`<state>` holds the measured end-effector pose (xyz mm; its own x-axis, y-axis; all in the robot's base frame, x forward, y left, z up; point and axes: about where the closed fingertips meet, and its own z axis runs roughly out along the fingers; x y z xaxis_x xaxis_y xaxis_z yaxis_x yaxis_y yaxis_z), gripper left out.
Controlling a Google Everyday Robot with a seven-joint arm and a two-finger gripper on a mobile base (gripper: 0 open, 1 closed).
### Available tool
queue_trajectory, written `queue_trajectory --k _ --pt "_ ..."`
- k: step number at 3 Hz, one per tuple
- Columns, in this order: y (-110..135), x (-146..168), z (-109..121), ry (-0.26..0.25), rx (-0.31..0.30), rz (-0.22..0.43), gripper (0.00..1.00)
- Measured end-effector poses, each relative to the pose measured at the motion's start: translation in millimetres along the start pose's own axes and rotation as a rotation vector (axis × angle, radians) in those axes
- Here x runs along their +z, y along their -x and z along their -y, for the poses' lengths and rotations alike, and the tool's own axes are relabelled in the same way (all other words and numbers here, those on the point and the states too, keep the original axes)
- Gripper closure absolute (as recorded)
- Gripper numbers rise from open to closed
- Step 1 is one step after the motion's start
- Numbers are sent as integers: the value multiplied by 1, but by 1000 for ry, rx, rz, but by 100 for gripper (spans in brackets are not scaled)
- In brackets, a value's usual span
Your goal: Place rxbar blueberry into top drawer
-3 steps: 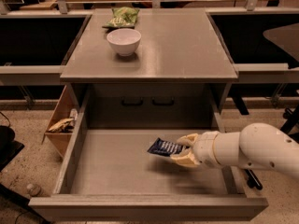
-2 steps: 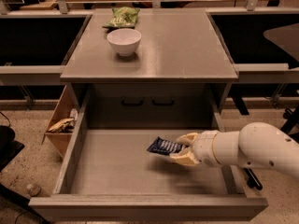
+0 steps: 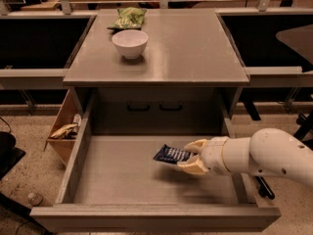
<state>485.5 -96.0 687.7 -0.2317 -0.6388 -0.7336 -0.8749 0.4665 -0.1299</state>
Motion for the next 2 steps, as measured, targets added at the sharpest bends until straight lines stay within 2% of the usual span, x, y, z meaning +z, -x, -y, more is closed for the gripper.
queue_trajectory --k 1,2 --pt "0 0 0 0 0 0 11" --pt "0 0 0 0 0 0 0"
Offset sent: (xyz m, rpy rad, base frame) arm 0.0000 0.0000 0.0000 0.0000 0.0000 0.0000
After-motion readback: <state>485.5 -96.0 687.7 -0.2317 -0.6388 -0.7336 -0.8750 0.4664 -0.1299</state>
